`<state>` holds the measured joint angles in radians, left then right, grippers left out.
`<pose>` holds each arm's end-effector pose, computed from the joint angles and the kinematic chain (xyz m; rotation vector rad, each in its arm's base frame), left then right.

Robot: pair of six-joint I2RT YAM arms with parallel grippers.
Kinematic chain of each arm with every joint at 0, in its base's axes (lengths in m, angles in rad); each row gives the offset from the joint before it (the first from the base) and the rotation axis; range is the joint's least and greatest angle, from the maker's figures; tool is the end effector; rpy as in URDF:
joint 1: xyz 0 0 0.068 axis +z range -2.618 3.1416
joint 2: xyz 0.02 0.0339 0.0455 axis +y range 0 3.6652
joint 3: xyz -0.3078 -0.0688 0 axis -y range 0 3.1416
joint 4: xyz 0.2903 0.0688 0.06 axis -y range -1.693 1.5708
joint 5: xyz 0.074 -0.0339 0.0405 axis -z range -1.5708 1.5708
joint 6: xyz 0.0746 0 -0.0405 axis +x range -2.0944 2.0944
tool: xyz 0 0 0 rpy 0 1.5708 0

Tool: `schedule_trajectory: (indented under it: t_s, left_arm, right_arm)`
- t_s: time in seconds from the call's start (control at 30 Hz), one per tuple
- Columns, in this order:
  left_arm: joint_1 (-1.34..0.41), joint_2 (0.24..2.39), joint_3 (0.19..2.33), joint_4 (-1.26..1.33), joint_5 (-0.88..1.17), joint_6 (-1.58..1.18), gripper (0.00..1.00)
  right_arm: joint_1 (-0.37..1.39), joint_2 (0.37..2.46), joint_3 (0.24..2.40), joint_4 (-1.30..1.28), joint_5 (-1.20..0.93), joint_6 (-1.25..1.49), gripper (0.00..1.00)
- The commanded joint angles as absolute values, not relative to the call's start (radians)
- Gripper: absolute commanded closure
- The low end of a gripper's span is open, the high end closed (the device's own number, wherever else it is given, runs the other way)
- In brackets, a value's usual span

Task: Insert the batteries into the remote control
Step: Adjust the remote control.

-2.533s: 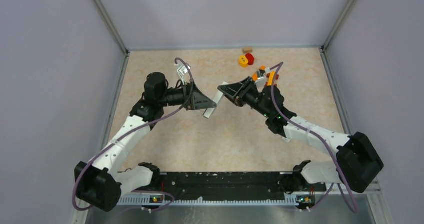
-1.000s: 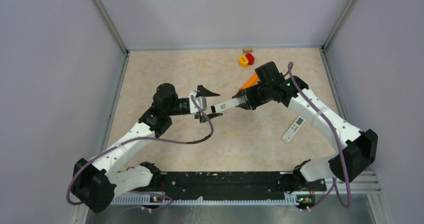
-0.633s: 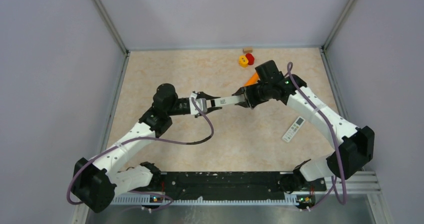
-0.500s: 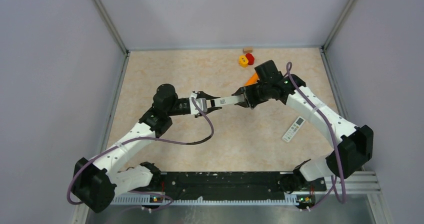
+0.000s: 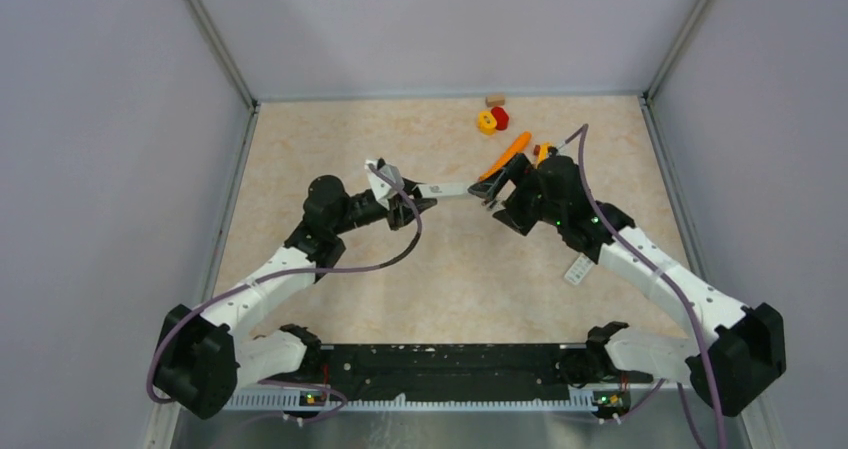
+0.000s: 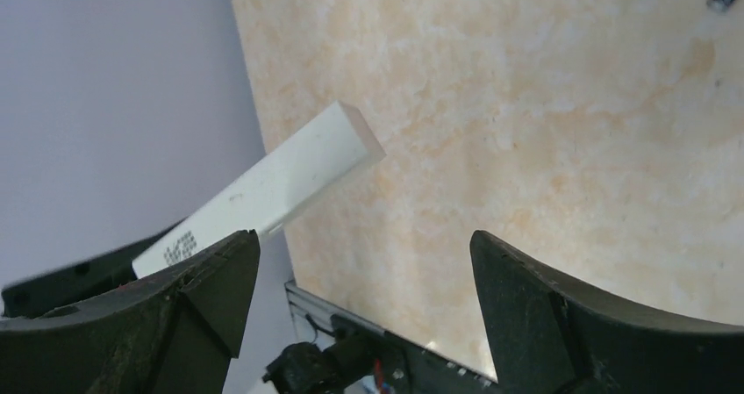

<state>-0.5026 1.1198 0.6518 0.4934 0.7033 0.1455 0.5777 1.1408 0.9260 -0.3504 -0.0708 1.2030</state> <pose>0.2422 -0.1882 0.3164 1.0179 1.2485 -0.8190 0.2597 0.1756 0.3105 0.6791 2.2495 1.0566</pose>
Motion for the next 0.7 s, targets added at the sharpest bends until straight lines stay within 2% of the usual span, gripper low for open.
schedule_trajectory:
  t_s: [0.0,0.1,0.2,0.3,0.4,0.47,0.67]
  left_arm:
    - [-0.464,1.118,0.643,0.672,0.669,-0.077,1.00]
    - [-0.435,1.101,0.673,0.639,0.583,-0.254,1.00]
    - [-0.420,1.071,0.730,0.521,0.585,-0.300,1.00]
    - [-0.418,1.021,0.705,0.560,0.596,-0.304,0.99]
    - [-0.397,0.983,0.696,0.598,0.646,-0.316,1.00]
    - [-0.371,0.987,0.706,0.638,0.743,-0.339,1.00]
    - [-0.286,1.083,0.805,0.722,1.104,-0.465,1.00]
  right_arm:
    - [0.569,1.000,0.826,0.027,-0.036,0.921,0.09]
    - [0.568,0.932,0.786,0.174,-0.137,0.781,0.09]
    - [0.568,0.917,0.791,0.285,-0.278,0.736,0.08]
    - [0.568,0.953,0.862,0.207,-0.310,0.744,0.08]
    - [0.568,1.029,0.972,0.019,-0.283,0.801,0.07]
    - [0.567,1.052,0.982,-0.012,-0.294,0.840,0.07]
    - [0.559,1.053,0.858,0.281,-0.404,1.061,0.05]
